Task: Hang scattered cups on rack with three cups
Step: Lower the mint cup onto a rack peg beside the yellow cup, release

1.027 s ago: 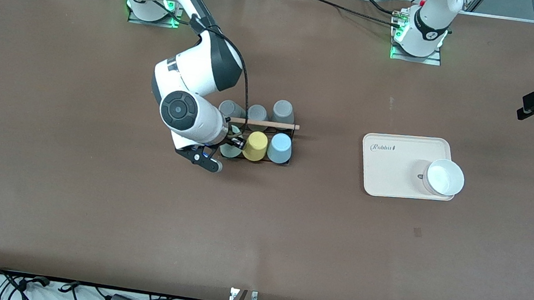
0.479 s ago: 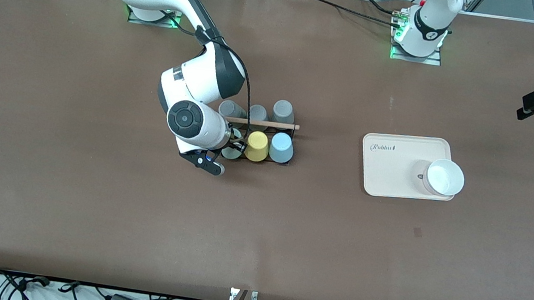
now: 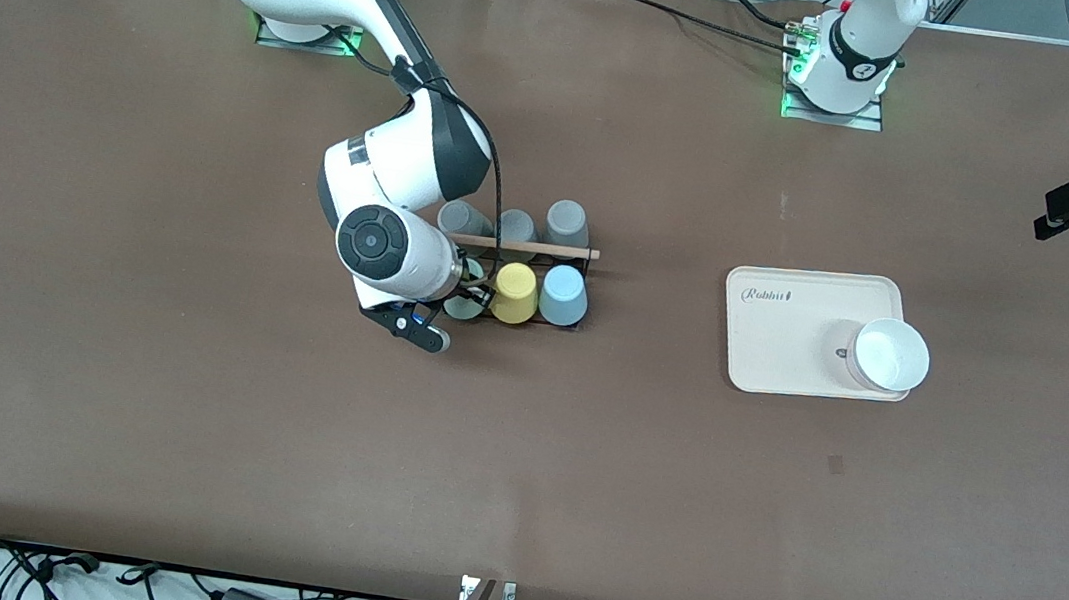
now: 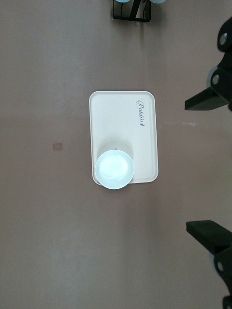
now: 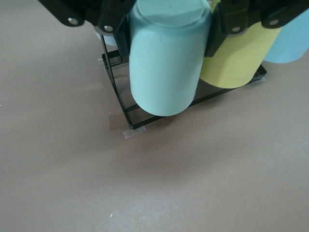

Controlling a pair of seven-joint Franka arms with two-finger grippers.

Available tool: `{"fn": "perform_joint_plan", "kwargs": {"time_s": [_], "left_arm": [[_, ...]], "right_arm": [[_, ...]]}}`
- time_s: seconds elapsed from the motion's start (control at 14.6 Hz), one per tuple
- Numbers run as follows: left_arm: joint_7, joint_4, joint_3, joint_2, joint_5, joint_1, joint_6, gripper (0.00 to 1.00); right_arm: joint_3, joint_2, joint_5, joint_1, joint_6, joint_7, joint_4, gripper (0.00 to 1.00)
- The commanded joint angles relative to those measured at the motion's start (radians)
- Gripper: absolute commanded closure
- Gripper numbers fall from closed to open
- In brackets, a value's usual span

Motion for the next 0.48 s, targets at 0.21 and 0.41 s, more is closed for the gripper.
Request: {"fn": "perform_joint_plan", "kwargs": {"time_s": [0.21,0.41], "left_arm": [[0.013,0.016,-0.007,0.008,0.011,0.005,-0.019,0.0],[0.013,0.016,-0.007,0.008,0.011,0.005,-0.02,0.0]], "right_arm": [[-0.006,0.011,0.015,0.006,-0.01,0.023,0.031,0.0],[-0.014,0.003,0.015,-0.006,-0.021,0.02,0.042,0.0]]}}
